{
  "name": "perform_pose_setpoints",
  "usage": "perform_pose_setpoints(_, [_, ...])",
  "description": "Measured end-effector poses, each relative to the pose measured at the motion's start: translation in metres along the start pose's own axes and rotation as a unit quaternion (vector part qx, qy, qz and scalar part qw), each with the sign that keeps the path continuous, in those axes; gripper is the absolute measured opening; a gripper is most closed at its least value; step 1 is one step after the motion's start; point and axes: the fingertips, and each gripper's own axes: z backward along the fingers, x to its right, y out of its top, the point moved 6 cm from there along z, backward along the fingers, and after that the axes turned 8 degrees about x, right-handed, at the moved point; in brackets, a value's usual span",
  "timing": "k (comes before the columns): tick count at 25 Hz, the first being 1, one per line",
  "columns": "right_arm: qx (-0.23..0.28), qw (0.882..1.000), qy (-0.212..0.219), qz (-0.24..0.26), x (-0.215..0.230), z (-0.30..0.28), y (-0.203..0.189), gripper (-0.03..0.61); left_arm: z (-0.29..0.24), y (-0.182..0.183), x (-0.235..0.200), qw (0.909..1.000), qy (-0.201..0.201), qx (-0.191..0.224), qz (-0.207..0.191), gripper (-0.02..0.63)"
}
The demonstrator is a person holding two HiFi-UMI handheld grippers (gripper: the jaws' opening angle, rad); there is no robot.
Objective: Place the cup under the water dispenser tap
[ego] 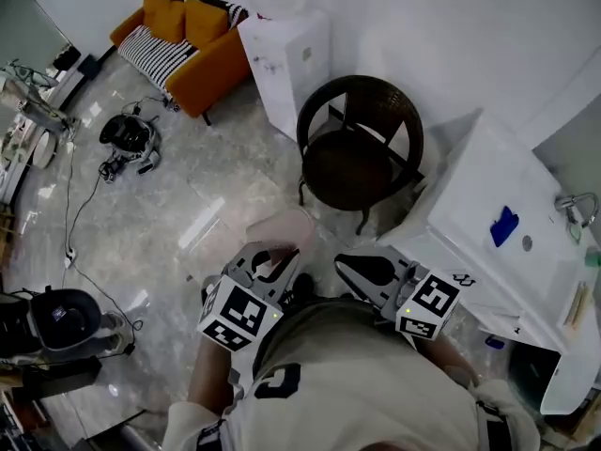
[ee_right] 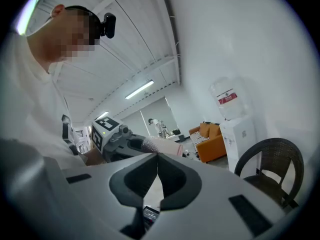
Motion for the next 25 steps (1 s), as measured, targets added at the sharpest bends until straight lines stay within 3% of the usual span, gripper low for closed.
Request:
perform_pose_setpoints(12, [-0.011,0.999,0.025,-0.017,-0.004,0.035,-0.007,0.028,-0.007,0.011,0.036,0.9988,0.042,-0.013,0.022,0.072])
perform_pose_setpoints(18, [-0.012,0.997,0.067,-0.037,-0.004,0.028,-0.011,0.028,0.007,0.007,0.034,0.9962,0.074,-0.036,0.031,0.072])
perform_pose_setpoints(25, [-0.03,0.996,0.08,-0.031,-0.01,0.007,-0.017,0.028,0.027,-0.007,0.016,0.9942,0.099,-0.034,0.022,0.072])
